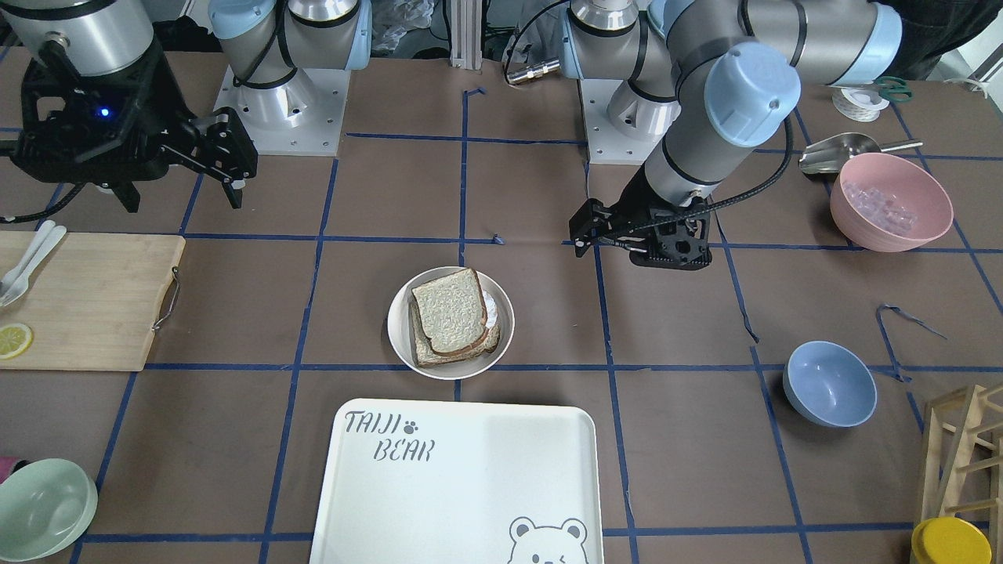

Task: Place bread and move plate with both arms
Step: 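Raise the right gripper away from the plate while the left arm reaches toward the plate, then grip the rim of the white plate with the left gripper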

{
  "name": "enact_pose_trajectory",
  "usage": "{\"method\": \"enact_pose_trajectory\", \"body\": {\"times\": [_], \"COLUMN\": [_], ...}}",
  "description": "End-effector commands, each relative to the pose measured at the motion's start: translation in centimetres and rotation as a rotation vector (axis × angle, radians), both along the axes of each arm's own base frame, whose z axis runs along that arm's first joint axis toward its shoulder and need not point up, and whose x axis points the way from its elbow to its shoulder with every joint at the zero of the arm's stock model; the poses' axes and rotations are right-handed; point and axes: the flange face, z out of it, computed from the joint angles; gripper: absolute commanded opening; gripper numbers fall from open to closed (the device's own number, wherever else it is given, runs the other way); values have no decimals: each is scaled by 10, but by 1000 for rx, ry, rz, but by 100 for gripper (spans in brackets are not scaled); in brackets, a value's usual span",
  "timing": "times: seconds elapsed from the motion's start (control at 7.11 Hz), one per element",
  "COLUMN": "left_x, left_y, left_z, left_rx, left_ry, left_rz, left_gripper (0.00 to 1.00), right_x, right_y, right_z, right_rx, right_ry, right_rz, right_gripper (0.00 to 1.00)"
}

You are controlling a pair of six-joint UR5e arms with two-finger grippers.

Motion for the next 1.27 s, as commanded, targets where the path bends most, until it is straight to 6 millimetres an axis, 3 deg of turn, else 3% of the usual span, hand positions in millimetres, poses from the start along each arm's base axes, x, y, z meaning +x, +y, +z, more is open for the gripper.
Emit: {"method": "enact_pose_trajectory", "body": {"times": [0.0, 0.28, 0.42, 0.7, 1.13], "left_x": [-12, -23, -28, -53, -68], "left_y": [7, 5, 3, 3, 5], "left_z": [-77, -118, -131, -148, -156], "left_rx": [71, 89, 91, 87, 101], "left_ry": [110, 191, 194, 189, 206], "left_rz": [105, 136, 132, 147, 146], "left_gripper": [95, 91, 84, 79, 65], "right_x": [1, 1, 1, 1, 1], "right_y": [2, 3, 3, 4, 4], "right_z": [-8, -9, -8, -12, -12], "right_rx": [11, 12, 12, 20, 20], "right_ry": [-70, -73, -73, -73, -73], "right_rz": [-4, -2, -2, -2, -2], "right_gripper": [100, 100, 100, 100, 100]}}
